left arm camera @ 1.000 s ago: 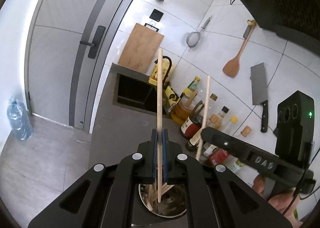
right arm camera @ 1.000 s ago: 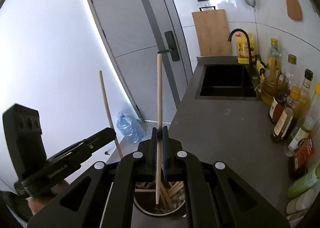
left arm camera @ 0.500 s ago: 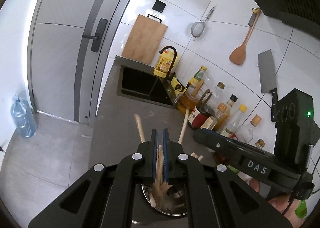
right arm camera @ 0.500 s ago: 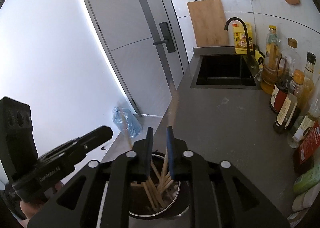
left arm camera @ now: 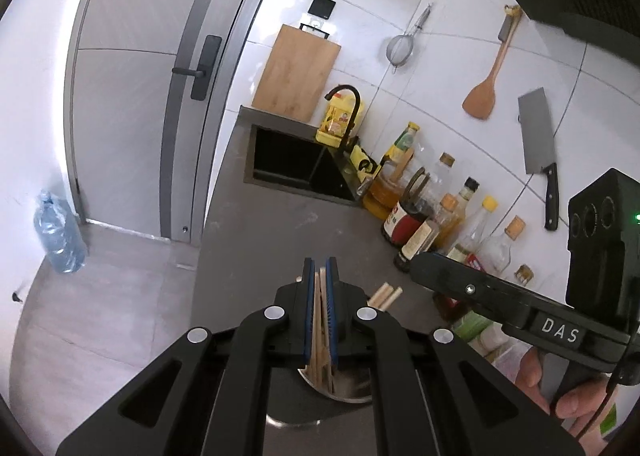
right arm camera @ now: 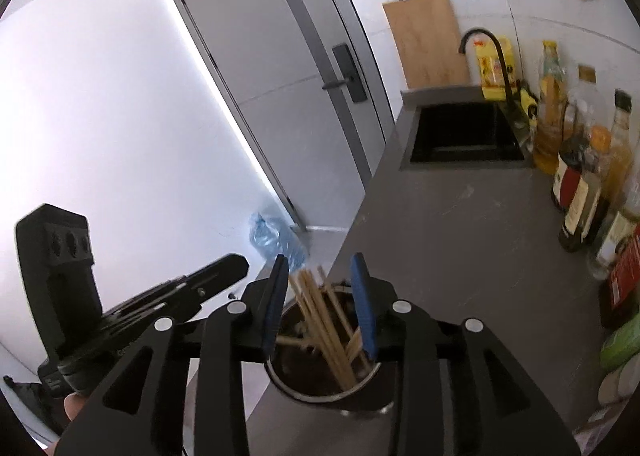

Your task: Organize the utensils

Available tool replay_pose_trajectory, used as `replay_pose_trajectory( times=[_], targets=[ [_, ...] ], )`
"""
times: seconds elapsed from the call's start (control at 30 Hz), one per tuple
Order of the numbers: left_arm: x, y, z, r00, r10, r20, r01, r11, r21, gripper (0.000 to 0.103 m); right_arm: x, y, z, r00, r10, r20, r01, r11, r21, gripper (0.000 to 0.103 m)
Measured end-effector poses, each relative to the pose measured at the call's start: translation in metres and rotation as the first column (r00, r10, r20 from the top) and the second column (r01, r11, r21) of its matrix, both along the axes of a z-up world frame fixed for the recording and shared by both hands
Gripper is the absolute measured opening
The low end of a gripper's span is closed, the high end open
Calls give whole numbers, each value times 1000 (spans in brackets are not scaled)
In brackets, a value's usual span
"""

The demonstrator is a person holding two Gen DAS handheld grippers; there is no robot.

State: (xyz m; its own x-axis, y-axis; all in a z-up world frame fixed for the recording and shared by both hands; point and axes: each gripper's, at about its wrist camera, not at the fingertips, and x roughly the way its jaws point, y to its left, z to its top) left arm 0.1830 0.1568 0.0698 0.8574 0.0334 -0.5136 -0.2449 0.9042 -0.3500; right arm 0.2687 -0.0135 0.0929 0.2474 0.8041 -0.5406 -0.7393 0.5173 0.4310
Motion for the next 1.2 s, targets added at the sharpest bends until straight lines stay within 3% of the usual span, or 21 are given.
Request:
replay_pose_trajectory(
  times=[0.13,0.2,0.27,0.37,0.47,0.6,0.67,0.73,0.83,0.9,0.97,1.03,1.1,1.2],
  targets=[
    [-13,-12,4,1000,2,-7,-1,999,51,5,-14,-19,1,1000,-4,2,4,1000,26,35],
    [-22,-17,7,1000,1,-1,-1,998,58,5,-20,-30,3,1000,-5,6,5,999,34,45],
    [-32,-22,7,1000,12,0,-12,998,56,5,-29,-44,5,1000,1,11,-2,999,33,46],
    [-44,-32,5,1000,24,3,-24,998,59,7,-49,-63,10,998,32,58,-35,998,45,46],
    [-58,-47,3,1000,16,-27,-14,997,72,14,-73,-80,13,994,44,97,-48,998,39,46],
    [-85,-67,6,999,-2,-37,5,996,84,20,-110,-112,17,979,28,204,-36,999,36,46],
    [-94,-75,6,998,-21,-54,25,997,77,31,-123,-123,16,972,40,230,-45,999,13,51],
    [-101,-84,7,996,-54,-70,59,996,67,38,-131,-133,14,975,61,216,-60,998,-11,65],
    [-111,-96,10,993,-73,-97,81,993,86,43,-143,-148,13,977,85,197,-83,996,-19,70],
    [-116,-103,11,990,-71,-124,83,992,90,53,-152,-163,14,977,71,199,-69,997,-18,75],
    [-121,-109,12,988,-70,-139,83,993,84,76,-159,-172,13,977,92,191,-89,996,-25,81],
    [-125,-116,13,986,-78,-151,93,991,98,86,-164,-180,12,976,114,187,-108,993,-42,85],
    [-131,-123,16,985,-101,-143,118,986,116,87,-169,-188,11,974,128,189,-122,992,-43,94],
    [-136,-131,14,982,-107,-155,127,983,129,91,-169,-201,3,982,144,125,-145,989,-1,98]
  ],
)
